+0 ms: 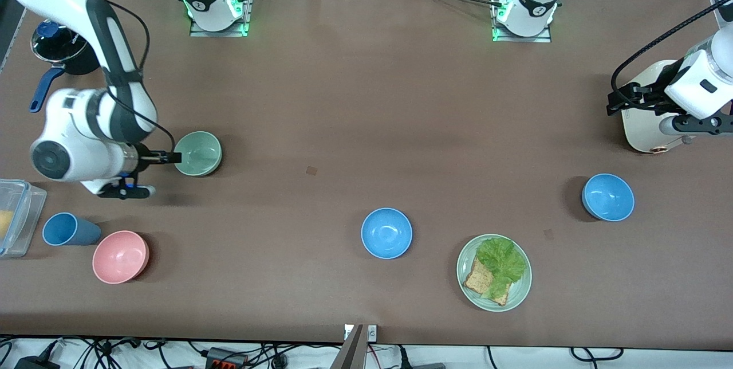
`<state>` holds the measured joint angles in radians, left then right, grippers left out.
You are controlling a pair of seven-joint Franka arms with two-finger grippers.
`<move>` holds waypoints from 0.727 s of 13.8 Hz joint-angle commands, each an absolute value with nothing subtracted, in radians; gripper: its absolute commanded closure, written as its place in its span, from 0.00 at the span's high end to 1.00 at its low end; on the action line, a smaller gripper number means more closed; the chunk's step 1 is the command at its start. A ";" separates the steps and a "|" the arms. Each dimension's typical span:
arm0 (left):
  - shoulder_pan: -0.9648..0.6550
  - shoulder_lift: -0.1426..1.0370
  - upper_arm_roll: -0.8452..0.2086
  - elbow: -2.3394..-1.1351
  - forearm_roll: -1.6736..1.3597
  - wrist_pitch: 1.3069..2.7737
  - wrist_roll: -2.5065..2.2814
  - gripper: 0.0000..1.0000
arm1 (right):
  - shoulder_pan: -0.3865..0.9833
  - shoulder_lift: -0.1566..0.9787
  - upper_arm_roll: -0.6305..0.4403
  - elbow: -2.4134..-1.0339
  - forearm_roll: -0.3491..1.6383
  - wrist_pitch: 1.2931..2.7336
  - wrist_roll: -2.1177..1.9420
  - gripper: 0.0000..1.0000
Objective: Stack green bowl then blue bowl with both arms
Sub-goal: 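Reach the right gripper to the pale green bowl and grasp its rim, then carry the green bowl with the right gripper toward the table middle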
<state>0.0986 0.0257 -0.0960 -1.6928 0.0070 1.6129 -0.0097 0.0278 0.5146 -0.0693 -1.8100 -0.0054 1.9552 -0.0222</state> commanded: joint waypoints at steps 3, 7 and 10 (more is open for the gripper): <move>0.104 0.038 -0.098 -1.667 -0.015 1.605 0.000 1.00 | 0.028 0.548 -0.069 -1.828 -0.012 1.960 -0.029 0.49; 0.104 0.038 -0.098 -1.667 -0.015 1.605 0.000 1.00 | 0.029 0.558 -0.069 -1.827 -0.011 1.954 -0.025 0.00; 0.104 0.038 -0.098 -1.667 -0.015 1.605 0.000 1.00 | 0.047 0.555 -0.063 -1.818 -0.002 1.951 -0.023 0.00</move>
<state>0.0986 0.0257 -0.0959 -1.6928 0.0070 1.6129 -0.0097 0.0292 0.5674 -0.0678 -1.8142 -0.0049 1.9561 -0.0222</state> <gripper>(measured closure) 0.000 0.846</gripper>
